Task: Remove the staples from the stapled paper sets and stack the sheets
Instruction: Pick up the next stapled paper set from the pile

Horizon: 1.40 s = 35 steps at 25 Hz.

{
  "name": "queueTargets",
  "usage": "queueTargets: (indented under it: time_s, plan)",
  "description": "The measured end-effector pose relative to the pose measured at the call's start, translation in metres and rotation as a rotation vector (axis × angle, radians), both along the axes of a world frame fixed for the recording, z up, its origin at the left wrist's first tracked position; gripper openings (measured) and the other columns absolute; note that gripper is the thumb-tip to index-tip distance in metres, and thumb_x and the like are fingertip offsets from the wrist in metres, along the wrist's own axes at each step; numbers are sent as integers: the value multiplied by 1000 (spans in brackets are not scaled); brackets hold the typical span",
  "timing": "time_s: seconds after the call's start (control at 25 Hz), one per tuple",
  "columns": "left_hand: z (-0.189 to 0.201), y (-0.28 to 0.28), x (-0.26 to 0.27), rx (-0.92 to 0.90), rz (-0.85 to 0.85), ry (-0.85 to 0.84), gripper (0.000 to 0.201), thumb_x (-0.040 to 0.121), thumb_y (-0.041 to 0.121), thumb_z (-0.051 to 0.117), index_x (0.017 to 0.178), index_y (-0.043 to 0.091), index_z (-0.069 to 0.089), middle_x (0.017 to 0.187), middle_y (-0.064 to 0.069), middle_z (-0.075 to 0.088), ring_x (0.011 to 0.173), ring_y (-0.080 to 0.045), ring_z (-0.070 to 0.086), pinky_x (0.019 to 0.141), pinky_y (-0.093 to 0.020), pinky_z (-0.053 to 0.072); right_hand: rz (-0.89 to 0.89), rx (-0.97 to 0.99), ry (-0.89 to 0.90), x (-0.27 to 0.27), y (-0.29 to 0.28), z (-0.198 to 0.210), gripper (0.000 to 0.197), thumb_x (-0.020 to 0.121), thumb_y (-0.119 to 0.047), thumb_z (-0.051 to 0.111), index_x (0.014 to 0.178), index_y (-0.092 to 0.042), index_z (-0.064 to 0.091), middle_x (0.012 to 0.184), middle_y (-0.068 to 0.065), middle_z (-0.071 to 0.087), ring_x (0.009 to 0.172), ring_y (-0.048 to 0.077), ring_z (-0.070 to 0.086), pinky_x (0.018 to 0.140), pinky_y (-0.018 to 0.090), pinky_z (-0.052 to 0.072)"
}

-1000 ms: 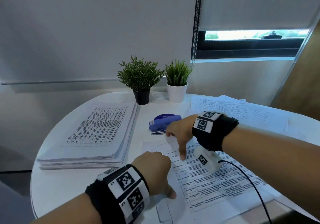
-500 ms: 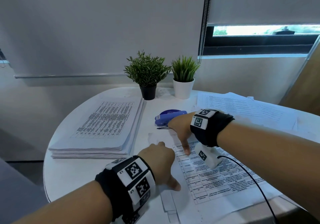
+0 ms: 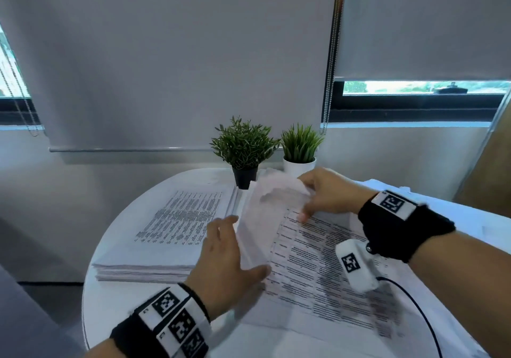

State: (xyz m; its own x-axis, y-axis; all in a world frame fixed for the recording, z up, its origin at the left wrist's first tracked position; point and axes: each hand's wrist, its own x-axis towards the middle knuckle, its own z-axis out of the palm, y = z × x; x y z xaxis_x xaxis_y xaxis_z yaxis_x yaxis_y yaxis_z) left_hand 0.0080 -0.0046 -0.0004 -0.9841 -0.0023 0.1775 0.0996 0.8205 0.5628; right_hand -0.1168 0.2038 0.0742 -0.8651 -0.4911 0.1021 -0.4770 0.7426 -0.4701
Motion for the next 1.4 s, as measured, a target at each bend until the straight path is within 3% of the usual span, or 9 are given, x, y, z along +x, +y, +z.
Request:
queueTargets:
  time_s: [0.12,0.24,0.48,0.64,0.76,0.96,1.12,1.24,1.4]
  plan:
    - [20,-16,-10,660,99,49,106,68,25,86,144,25,11,135,-1,43,111,-10,54,94,-24,49,-116,-437,47,11,20,36,37,59,-5,89,91,-10,71,85,2,75,79,14,72,73,28,56]
    - [34,-26,-27,1072,37,30,103,57,23,86,139,28,26,125,-9,60,103,-22,66,95,-44,50,-138,-821,38,24,28,53,42,59,0,86,97,-4,70,88,7,77,82,21,74,76,35,60]
    - [66,-19,-37,949,4,414,25,91,4,61,112,18,62,103,-7,74,94,-24,71,88,-49,55,-90,-1107,4,51,19,59,26,79,-10,74,103,-11,68,96,2,77,91,20,73,88,44,56]
    - [77,-19,-23,954,-45,505,22,90,10,64,111,16,62,99,-3,75,91,-21,71,80,-39,58,-79,-968,241,67,22,52,2,91,-29,63,91,-30,61,87,-16,73,84,2,68,79,34,53]
    - [64,-14,-12,929,-104,440,31,83,26,75,111,17,64,95,-1,75,89,-19,72,74,-27,57,-89,-968,237,77,18,18,28,88,-41,60,115,-34,60,106,-12,73,101,7,68,91,38,53]
    - [52,-11,-13,958,-136,268,29,75,26,80,100,12,72,94,-5,76,91,-20,72,82,-31,55,-132,-1098,50,82,19,-5,33,83,-45,63,113,-30,65,104,-11,74,97,6,70,93,38,53]
    - [69,-2,-19,956,-7,306,19,86,20,70,76,3,70,68,-9,74,68,-27,72,59,-26,57,-147,-1003,146,79,10,14,32,79,-50,64,103,-29,69,96,-15,75,92,2,69,77,19,54]
    - [78,-3,-27,985,83,340,22,86,18,70,70,4,65,54,0,68,59,-21,69,49,-19,53,-33,-1042,8,73,15,11,41,76,-37,75,113,-21,66,105,-3,75,96,13,71,83,30,56]
    - [87,-9,-31,1043,31,344,14,81,20,76,81,7,71,79,-9,76,80,-27,73,78,-37,59,-111,-971,-113,68,15,-13,31,74,-21,80,102,-12,71,96,6,76,90,22,73,88,45,57]
